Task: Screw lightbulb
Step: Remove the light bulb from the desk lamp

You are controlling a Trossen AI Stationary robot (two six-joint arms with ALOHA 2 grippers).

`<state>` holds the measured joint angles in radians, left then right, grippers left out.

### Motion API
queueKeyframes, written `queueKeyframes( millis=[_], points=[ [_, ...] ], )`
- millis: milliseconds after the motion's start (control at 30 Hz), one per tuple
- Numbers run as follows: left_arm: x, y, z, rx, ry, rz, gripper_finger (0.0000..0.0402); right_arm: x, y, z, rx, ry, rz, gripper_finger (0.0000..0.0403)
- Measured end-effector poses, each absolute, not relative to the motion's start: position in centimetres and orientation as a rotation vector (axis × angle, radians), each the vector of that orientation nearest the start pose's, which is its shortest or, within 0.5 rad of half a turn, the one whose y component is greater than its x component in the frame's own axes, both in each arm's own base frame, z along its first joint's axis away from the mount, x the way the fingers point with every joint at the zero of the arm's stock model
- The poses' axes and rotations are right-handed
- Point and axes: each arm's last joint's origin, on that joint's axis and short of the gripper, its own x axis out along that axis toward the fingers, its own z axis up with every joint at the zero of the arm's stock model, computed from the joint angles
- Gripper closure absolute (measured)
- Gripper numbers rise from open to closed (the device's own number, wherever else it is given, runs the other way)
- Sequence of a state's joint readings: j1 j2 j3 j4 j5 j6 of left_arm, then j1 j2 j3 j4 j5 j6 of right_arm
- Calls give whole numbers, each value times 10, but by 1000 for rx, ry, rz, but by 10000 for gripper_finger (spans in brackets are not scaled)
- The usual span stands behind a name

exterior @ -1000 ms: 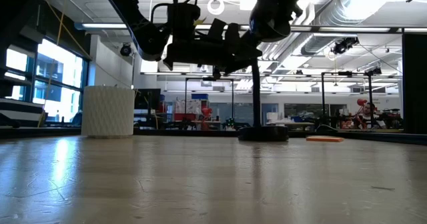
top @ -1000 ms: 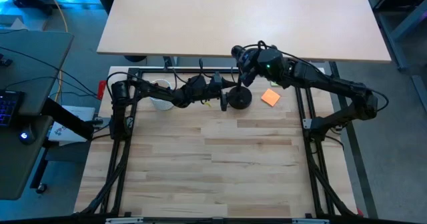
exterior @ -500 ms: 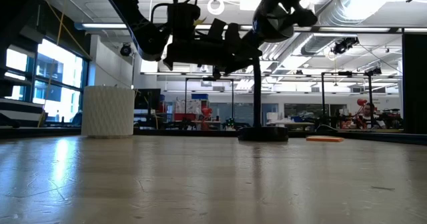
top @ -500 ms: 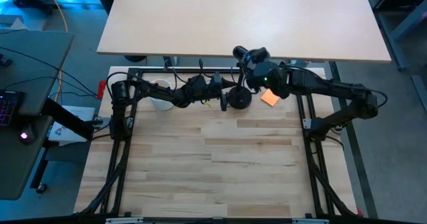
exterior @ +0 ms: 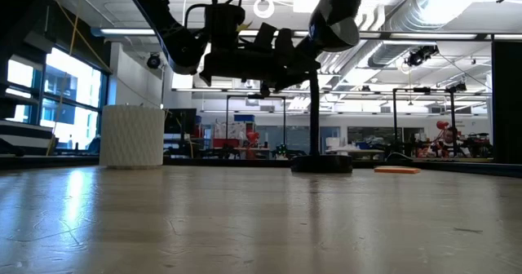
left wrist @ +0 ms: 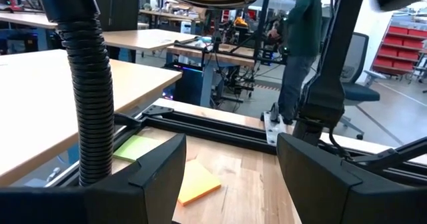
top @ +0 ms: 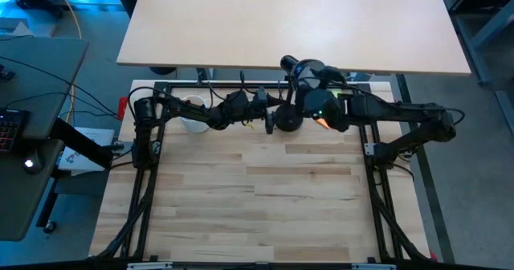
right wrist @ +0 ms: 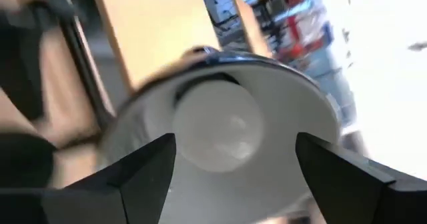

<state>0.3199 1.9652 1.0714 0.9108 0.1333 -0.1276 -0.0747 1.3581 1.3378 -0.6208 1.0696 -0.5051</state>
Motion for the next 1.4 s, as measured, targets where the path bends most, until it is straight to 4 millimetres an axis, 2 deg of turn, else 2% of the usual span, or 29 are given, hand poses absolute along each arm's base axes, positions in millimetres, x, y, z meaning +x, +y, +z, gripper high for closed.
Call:
queueKeyframes(
  millis=[200, 300, 600, 800, 900, 1167, 1400],
  points=[
    [398, 128, 195, -123, -28, 184, 173, 269, -61, 375, -169, 575, -917, 96],
    [398, 128, 195, -123, -28, 184, 173, 265, -75, 379, 22, 490, -956, 96],
    [398, 128, 196, -123, -29, 183, 173, 256, -111, 377, 236, 433, -994, 96],
    [398, 128, 196, -123, -29, 183, 173, 252, -129, 379, 308, 406, -915, 96],
    [398, 128, 196, -123, -31, 183, 173, 249, -134, 378, 219, 460, -893, 96],
    [398, 128, 196, -123, -30, 183, 173, 249, -131, 375, -239, 705, -763, 96],
    [398, 128, 196, -123, -30, 184, 173, 251, -116, 372, -906, 1050, -563, 96]
  ],
)
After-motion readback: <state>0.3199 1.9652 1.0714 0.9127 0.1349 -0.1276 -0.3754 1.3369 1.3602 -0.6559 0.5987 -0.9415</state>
